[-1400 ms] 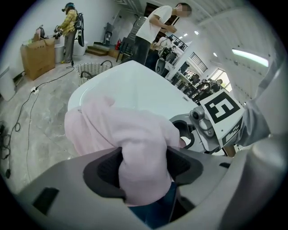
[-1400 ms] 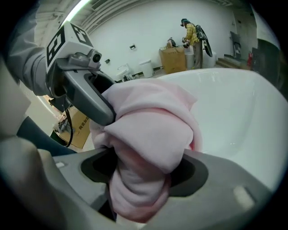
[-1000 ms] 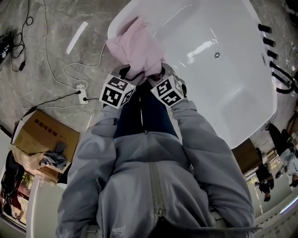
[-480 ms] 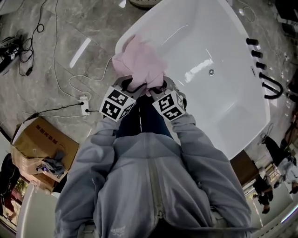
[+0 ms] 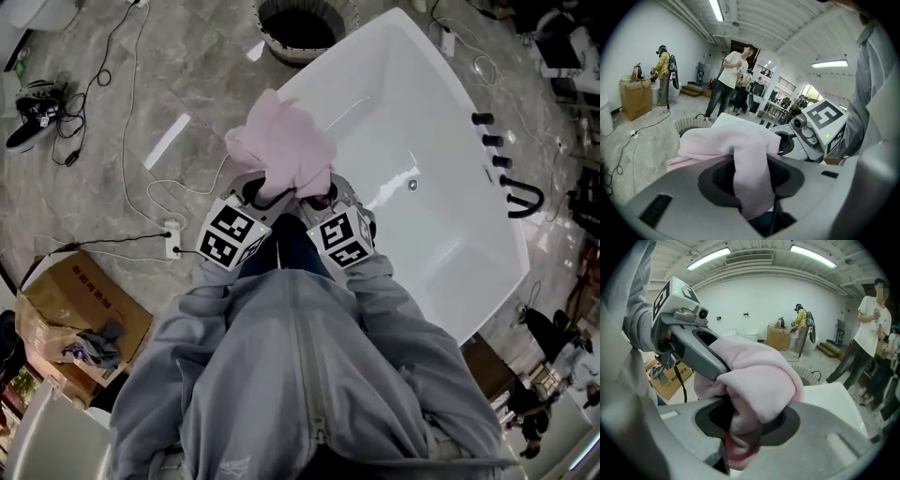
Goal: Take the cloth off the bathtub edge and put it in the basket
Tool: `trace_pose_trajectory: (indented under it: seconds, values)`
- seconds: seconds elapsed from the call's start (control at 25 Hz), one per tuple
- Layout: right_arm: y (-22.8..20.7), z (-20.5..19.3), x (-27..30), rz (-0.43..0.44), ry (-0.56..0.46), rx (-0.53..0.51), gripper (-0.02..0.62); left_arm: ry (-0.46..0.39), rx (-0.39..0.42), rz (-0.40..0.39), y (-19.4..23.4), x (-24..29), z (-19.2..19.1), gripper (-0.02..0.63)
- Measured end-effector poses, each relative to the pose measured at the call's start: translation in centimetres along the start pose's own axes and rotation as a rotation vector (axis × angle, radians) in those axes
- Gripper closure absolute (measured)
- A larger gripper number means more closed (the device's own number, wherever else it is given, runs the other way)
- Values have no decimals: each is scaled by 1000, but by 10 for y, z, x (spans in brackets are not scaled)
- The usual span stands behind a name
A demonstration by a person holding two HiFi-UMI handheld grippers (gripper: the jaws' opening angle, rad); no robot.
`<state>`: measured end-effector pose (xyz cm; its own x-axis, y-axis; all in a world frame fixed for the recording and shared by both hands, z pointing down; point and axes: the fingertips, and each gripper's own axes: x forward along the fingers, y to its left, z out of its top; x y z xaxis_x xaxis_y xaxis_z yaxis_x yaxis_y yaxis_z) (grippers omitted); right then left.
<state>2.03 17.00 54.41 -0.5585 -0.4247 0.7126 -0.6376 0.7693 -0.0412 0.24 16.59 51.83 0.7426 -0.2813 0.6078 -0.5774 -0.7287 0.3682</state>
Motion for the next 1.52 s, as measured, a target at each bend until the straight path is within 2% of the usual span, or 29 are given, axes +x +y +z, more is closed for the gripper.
trace_pose_trajectory:
  seconds: [0.28, 0.48, 0.92, 1.24, 1.52]
  values:
    - [5, 49, -42, -29, -48, -66, 454, -82, 46, 41, -20, -44, 43, 463]
    - [-1, 87, -61, -37, -108, -116, 454, -135, 96, 104, -23, -69, 77, 463]
    - [14, 151, -77, -6, -188, -241, 454, -249, 120, 234, -19, -127, 110, 463]
    - [25, 198, -60, 36, -224, -300, 454, -302, 111, 319, 10, -166, 123, 465]
    - [26, 248, -22, 28, -222, -341, 454, -360, 98, 346, 62, -196, 137, 465]
